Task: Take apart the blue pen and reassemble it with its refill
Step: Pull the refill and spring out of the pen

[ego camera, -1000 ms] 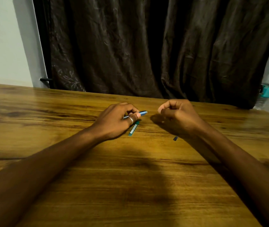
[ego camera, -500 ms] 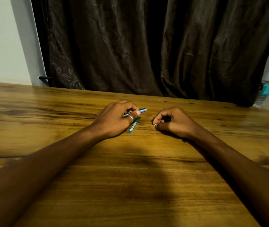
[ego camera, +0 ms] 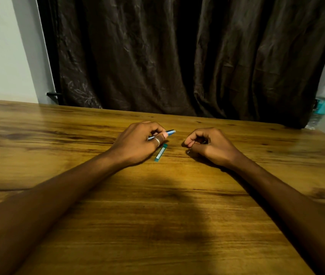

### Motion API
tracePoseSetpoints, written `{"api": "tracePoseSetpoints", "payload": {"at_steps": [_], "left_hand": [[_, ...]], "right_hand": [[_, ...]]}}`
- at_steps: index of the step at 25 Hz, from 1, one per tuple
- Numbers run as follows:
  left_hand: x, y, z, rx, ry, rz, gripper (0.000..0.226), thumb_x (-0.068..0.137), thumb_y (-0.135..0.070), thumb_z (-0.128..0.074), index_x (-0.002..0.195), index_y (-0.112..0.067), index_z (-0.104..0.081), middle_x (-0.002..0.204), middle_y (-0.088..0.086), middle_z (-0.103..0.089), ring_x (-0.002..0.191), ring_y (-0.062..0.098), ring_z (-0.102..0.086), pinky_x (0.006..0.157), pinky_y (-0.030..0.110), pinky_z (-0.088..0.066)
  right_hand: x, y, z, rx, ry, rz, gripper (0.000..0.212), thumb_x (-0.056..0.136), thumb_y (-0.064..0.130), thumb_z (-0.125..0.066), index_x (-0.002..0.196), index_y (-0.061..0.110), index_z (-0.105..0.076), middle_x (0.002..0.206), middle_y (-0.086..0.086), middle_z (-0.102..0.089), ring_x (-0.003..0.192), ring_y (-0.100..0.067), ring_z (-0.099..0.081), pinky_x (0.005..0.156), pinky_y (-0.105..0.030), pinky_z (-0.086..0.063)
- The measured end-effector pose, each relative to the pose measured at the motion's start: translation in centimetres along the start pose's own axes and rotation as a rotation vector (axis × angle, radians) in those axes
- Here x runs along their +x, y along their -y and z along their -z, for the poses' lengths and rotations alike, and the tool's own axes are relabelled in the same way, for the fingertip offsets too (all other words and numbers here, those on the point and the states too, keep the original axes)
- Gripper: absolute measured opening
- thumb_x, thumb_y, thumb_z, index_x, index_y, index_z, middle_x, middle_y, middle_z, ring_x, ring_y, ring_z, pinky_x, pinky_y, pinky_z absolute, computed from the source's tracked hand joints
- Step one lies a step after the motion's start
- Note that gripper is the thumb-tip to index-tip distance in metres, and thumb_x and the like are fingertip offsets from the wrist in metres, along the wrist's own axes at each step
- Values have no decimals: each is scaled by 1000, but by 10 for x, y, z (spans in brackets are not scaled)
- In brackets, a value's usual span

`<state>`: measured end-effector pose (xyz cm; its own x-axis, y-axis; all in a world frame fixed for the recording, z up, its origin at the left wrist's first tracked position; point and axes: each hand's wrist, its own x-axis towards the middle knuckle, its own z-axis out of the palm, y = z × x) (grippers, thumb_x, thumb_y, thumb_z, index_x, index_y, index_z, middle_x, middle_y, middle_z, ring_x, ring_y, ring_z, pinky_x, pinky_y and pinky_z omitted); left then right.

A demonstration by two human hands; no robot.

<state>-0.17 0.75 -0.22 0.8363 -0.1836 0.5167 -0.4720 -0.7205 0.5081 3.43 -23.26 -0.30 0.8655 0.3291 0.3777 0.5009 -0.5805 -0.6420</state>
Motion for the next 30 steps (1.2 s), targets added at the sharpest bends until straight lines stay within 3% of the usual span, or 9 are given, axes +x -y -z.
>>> {"api": "tracePoseSetpoints", "payload": {"at_steps": [6, 11, 14, 17, 20, 26, 30], "left_hand": [[2, -6, 2, 135, 88, 174, 45, 78, -74, -64, 99, -34, -61, 79, -10, -68, 73, 11, -64, 62, 34, -51], [0, -16, -2, 356, 146, 169, 59, 76, -76, -64, 112, -30, -58, 85, -9, -62, 79, 14, -60, 64, 32, -48], [0, -18, 0, 389, 174, 165, 52, 79, -72, -65, 104, -27, -61, 81, -8, -62, 75, 14, -59, 60, 31, -45], [4, -20, 3, 359, 161, 170, 36, 82, -63, -68, 87, -28, -64, 75, -7, -64, 70, 12, -59, 55, 28, -38], [5, -21, 7, 326, 152, 176, 25, 86, -50, -68, 88, -25, -70, 68, -8, -64, 64, 10, -58, 52, 27, -34], [2, -20, 4, 228, 184, 199, 19, 91, -38, -64, 84, -21, -67, 70, -2, -66, 69, 19, -64, 59, 34, -48], [2, -16, 6, 205, 182, 187, 24, 91, -40, -65, 78, -20, -65, 71, 2, -67, 69, 23, -63, 61, 40, -51]], "right_hand": [[3, 4, 2, -24, -65, 42, 16, 88, 15, -67, 82, 26, -76, 81, 12, -75, 78, 2, -69, 70, -20, -51], [3, 10, 1, -53, -84, 76, 14, 88, 20, -66, 80, 27, -75, 77, 16, -72, 78, 7, -66, 61, -6, -44], [3, 12, -1, -88, -82, 101, 15, 87, 19, -66, 79, 28, -75, 77, 18, -71, 78, 9, -65, 60, -4, -42], [7, 13, 1, -124, -97, 121, 15, 86, 20, -66, 78, 32, -73, 78, 19, -71, 79, 9, -65, 62, -8, -42], [9, 15, -1, -131, -103, 131, 18, 84, 22, -67, 74, 35, -71, 75, 21, -71, 77, 9, -65, 64, -16, -44], [2, 17, -8, -106, -69, 136, 12, 82, 24, -68, 76, 32, -74, 74, 13, -75, 69, -3, -69, 61, -29, -57], [2, 20, -13, -71, -10, 150, 9, 83, 30, -69, 86, 26, -77, 75, 5, -76, 64, -8, -69, 55, -32, -57]]}}
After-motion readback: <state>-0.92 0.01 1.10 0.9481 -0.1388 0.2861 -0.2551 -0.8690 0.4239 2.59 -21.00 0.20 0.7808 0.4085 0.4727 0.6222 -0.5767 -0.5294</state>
